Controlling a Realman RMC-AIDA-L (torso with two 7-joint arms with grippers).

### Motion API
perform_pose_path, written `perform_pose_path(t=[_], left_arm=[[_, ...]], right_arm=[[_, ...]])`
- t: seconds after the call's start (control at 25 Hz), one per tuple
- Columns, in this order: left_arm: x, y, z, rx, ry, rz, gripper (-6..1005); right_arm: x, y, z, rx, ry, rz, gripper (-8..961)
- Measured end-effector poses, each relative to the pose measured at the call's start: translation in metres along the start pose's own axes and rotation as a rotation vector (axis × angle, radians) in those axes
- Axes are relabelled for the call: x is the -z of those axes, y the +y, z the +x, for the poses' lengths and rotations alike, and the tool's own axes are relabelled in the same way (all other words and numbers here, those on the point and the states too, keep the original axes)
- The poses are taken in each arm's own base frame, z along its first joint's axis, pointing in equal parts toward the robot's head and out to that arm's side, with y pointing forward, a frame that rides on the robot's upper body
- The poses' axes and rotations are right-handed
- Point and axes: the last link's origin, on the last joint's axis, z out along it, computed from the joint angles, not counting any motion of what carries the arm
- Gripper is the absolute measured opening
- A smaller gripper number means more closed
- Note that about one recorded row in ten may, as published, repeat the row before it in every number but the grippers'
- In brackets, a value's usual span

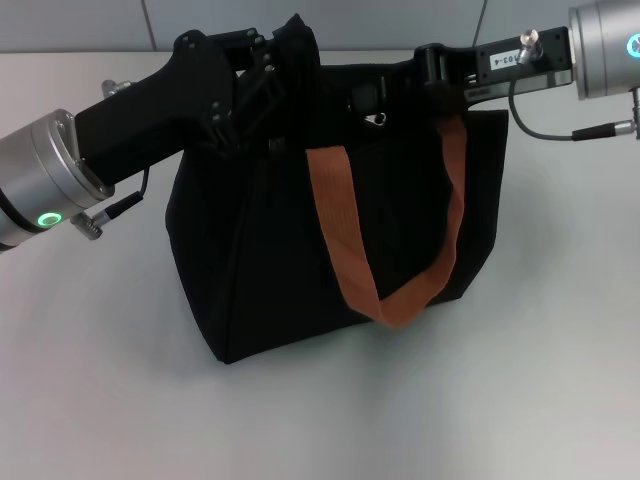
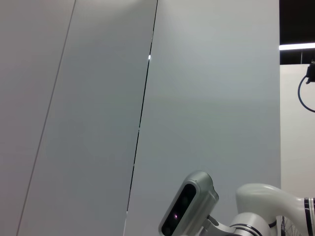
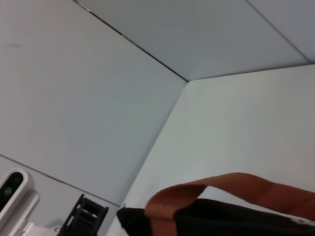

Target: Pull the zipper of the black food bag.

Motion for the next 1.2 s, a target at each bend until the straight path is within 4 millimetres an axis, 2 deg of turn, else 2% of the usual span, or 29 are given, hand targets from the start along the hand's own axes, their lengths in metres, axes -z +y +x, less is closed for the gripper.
perform_pose_path(t=[0.24,0.6,0.84,1.0,1.2], left_arm=[[0.001,0.000,0.000,0.000,0.001,0.002,40],[0.001,0.000,0.001,0.000,0.001,0.002,44],[0.002,-0.001,0.001,-0.002,-0.001,0.007,46],[0.001,-0.002,0.001,-0.003,-0.003,0.010,48],[0.002,-0.005,0.001,0.002,-0.005,0.031,50]], right_arm=[[0.010,-0.005,-0.001,-0.006,-0.003,0.061,54],[0.045,-0.024,0.002,-0.053,-0.060,0.168,70],[0.070,-0.029,0.006,-0.076,-0.105,0.214,81],[0.080,-0.026,0.010,-0.065,-0.133,0.177,88],[0.088,-0.010,0.017,0.075,-0.232,0.001,97]])
